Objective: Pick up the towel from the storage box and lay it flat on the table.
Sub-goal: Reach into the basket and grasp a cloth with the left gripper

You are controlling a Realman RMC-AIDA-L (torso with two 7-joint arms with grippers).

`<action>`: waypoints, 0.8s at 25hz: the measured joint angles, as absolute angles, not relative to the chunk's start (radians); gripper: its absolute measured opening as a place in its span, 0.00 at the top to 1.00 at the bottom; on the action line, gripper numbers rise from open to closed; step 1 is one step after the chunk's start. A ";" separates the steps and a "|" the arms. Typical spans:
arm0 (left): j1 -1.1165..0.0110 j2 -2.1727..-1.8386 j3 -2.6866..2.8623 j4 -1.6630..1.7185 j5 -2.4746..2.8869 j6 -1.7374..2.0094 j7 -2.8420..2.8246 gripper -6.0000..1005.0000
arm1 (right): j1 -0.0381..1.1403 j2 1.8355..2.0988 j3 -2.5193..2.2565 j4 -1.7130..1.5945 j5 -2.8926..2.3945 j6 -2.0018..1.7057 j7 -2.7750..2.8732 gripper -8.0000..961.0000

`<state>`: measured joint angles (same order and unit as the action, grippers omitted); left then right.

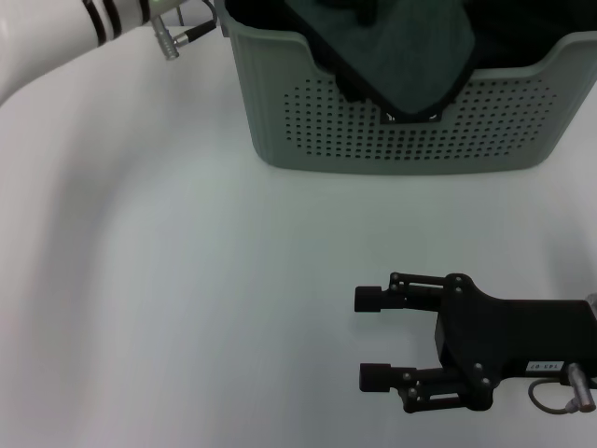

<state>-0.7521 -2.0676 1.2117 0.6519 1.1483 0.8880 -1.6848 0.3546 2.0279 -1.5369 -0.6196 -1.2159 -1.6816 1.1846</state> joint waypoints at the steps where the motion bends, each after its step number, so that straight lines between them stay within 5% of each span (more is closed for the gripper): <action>1: -0.751 -2.071 1.196 0.650 1.149 0.906 -1.671 0.39 | 0.354 2.028 -1.537 -0.620 -1.216 -1.682 1.185 0.22; 15: -0.719 -2.077 1.176 0.646 1.097 0.993 -1.638 0.94 | 0.353 2.028 -1.546 -0.617 -1.203 -1.681 1.184 0.22; 20: -0.711 -2.076 1.175 0.645 1.088 1.042 -1.626 0.98 | 0.353 2.028 -1.547 -0.612 -1.202 -1.681 1.183 0.22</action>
